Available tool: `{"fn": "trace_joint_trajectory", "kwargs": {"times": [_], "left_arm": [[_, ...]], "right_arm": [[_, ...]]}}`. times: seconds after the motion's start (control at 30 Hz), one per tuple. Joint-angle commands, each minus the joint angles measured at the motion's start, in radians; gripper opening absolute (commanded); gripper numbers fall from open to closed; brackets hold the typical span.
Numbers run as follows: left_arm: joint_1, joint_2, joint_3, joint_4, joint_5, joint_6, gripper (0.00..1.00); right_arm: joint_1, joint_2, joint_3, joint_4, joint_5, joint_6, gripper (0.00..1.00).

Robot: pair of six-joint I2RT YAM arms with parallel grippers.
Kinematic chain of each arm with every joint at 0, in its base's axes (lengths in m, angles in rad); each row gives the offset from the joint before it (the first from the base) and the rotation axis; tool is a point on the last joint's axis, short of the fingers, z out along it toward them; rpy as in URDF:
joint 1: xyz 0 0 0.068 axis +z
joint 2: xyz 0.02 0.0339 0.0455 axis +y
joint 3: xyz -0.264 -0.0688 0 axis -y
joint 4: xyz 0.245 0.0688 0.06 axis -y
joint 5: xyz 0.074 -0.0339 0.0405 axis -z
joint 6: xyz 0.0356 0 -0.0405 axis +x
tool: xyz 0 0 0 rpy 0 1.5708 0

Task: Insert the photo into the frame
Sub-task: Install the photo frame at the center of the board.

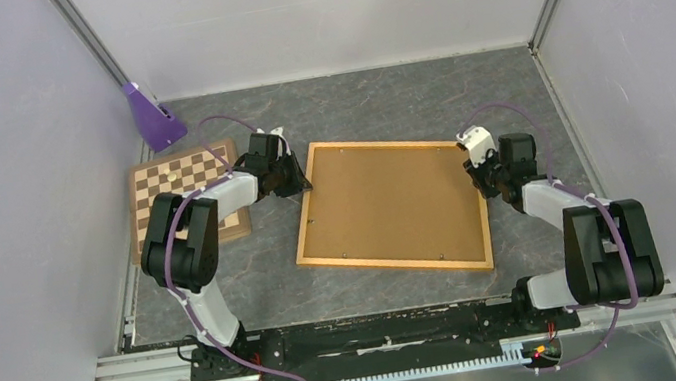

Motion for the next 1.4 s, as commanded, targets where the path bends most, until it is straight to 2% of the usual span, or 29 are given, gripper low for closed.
{"fn": "trace_joint_trajectory", "kwargs": {"times": [0.0, 0.13, 0.3, 0.37, 0.5, 0.8, 1.17, 1.37], "left_arm": [[-0.04, 0.059, -0.014, -0.061, 0.055, 0.005, 0.02], [-0.039, 0.056, -0.013, -0.061, 0.055, 0.004, 0.02], [-0.039, 0.049, -0.018, -0.061, 0.062, -0.005, 0.02], [-0.038, 0.048, -0.021, -0.058, 0.066, -0.008, 0.02], [-0.039, 0.046, -0.023, -0.055, 0.071, -0.011, 0.02], [-0.04, 0.042, -0.022, -0.054, 0.078, -0.014, 0.02], [-0.04, 0.043, -0.022, -0.052, 0.079, -0.014, 0.02], [-0.041, 0.047, -0.022, -0.052, 0.075, -0.013, 0.02]], "right_arm": [[0.009, 0.04, -0.039, -0.061, -0.117, -0.072, 0.08], [0.009, 0.048, -0.013, -0.094, -0.159, -0.055, 0.17], [0.007, 0.061, 0.06, -0.141, -0.122, 0.111, 0.51], [0.007, 0.053, 0.084, -0.149, -0.116, 0.185, 0.55], [0.007, 0.04, 0.118, -0.16, -0.072, 0.256, 0.54], [0.007, 0.055, 0.133, -0.206, -0.017, 0.219, 0.48], [0.007, 0.075, 0.114, -0.18, 0.029, 0.145, 0.37], [0.007, 0.085, 0.083, -0.13, 0.037, 0.118, 0.26]]}}
